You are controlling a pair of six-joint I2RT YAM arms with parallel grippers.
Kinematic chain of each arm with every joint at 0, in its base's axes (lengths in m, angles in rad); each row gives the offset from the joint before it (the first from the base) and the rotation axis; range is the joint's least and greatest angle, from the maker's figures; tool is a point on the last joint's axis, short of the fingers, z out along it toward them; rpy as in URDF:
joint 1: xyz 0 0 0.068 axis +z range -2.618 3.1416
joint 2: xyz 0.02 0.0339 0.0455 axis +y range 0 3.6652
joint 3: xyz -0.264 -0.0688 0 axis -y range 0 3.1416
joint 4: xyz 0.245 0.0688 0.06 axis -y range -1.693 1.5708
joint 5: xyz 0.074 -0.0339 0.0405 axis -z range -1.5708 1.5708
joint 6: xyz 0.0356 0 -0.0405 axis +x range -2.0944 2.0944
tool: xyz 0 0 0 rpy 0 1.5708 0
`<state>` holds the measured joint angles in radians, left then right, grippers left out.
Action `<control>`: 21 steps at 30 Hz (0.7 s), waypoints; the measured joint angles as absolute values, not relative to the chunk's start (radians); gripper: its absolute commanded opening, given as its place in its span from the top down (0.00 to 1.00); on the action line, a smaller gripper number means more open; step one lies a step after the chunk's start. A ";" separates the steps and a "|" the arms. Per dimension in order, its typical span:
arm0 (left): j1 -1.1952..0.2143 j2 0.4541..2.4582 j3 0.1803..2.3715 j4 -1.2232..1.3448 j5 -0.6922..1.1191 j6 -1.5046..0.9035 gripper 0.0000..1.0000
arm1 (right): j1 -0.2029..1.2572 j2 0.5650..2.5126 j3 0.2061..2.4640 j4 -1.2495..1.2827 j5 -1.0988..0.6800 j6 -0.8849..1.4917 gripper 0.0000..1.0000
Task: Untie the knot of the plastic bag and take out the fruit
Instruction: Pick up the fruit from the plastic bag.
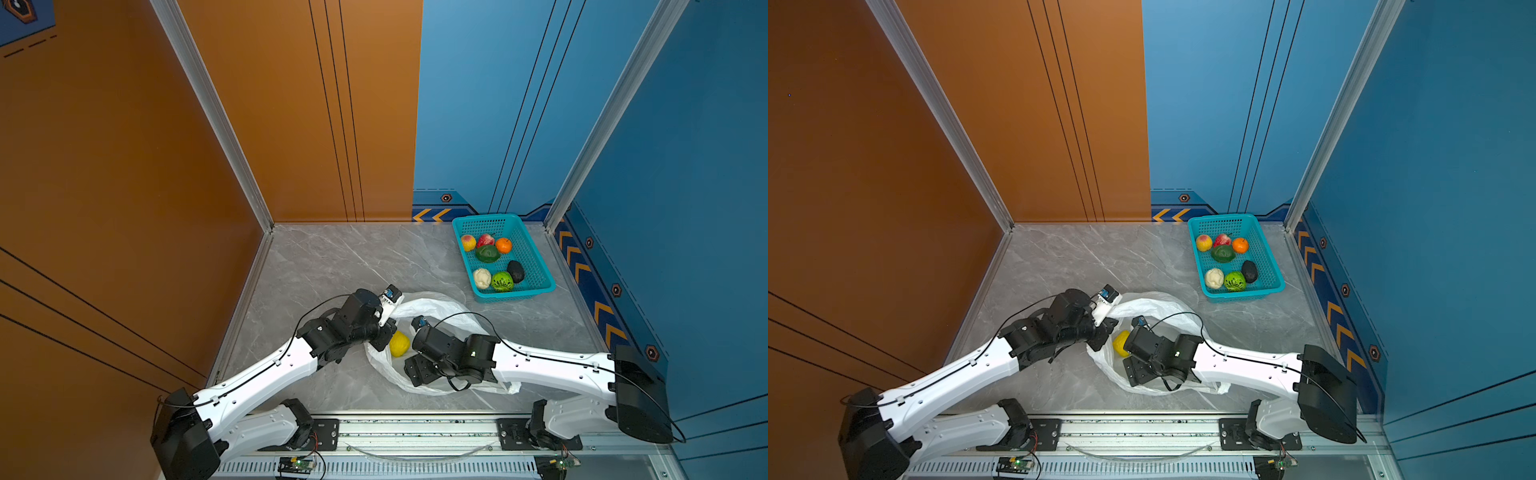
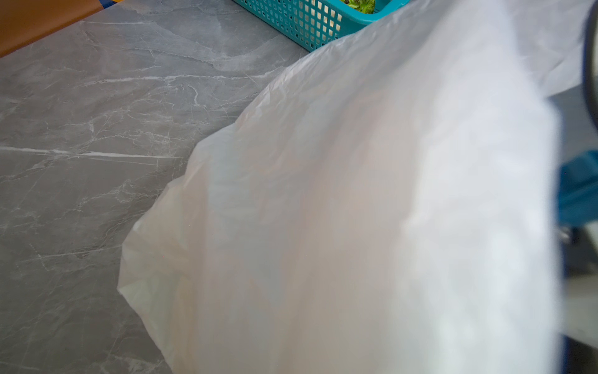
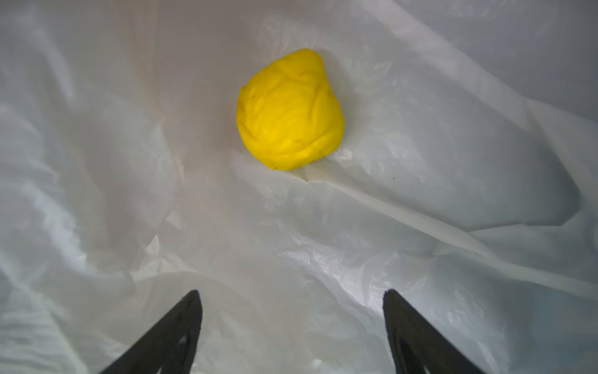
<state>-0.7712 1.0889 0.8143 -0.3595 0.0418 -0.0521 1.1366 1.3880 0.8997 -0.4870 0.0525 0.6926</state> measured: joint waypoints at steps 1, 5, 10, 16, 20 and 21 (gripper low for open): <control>-0.771 1.089 0.814 -0.359 0.042 -0.052 1.00 | 1.116 1.392 0.895 -0.475 0.047 0.704 0.12; -0.771 1.089 0.814 -0.355 0.043 -0.052 1.00 | 1.047 1.425 0.888 -0.425 0.030 0.740 0.11; -0.771 1.100 0.815 -0.347 0.047 -0.052 1.00 | 1.004 1.508 0.906 -0.384 0.001 0.765 0.09; -0.772 1.131 0.815 -0.329 0.056 -0.052 1.00 | 0.981 1.575 0.947 -0.327 -0.027 0.809 0.07; -0.772 1.132 0.815 -0.319 0.057 -0.052 1.00 | 0.968 1.598 0.971 -0.294 -0.027 0.844 0.03; -0.772 1.132 0.815 -0.317 0.057 -0.052 1.00 | 0.965 1.603 0.971 -0.278 -0.027 0.856 0.03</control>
